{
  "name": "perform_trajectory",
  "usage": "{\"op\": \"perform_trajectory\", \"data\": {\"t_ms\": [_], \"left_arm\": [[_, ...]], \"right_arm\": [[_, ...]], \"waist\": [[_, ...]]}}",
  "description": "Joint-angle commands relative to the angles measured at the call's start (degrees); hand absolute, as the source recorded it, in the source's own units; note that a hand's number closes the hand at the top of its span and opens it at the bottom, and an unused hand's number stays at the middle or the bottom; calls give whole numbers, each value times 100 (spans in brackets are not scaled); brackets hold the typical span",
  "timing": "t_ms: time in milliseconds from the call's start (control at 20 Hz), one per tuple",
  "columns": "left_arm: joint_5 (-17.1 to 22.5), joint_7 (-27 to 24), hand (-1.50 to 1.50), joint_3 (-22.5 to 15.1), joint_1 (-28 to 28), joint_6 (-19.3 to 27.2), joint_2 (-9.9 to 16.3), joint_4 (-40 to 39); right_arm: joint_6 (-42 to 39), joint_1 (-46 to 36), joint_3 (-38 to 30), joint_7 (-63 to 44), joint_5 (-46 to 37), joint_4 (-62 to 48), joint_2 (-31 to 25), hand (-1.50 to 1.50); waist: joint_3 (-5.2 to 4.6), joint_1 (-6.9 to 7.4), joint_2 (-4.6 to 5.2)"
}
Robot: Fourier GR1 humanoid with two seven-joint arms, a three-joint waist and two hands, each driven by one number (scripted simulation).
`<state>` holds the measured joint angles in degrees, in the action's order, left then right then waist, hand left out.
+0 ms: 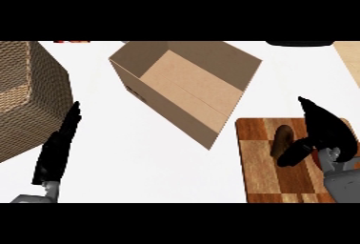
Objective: Pick the sweet potato from the cutting board and place it in the cardboard box
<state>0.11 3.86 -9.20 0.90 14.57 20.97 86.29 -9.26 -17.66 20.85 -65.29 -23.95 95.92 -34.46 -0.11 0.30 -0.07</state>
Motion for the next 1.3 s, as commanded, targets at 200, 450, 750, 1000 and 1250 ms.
{"op": "perform_trajectory", "data": {"t_ms": [200, 450, 750, 1000, 1250], "left_arm": [[-186, 98, 0, 0, 57, 109, -174, -50], [-52, 151, 0, 187, -112, -142, 38, 179], [-129, 170, 0, 255, -65, -193, -39, 208], [7, -167, 0, 445, -422, -481, 66, 180], [-301, 24, 0, 302, -4, -259, -307, -18]], "right_arm": [[-582, -198, 63, -1379, -279, -101, 303, -150], [-664, 178, 3, -1459, -326, 111, 413, -150], [-632, -145, -204, -908, -575, -729, 635, -150], [-391, 605, -132, -800, -935, -177, 678, -150], [-346, 470, -241, -687, -1241, -570, 1042, -150]], "waist": [[3, -24, 2], [5, -40, -13], [10, 10, 8], [8, -36, -6], [9, -38, 5]]}}
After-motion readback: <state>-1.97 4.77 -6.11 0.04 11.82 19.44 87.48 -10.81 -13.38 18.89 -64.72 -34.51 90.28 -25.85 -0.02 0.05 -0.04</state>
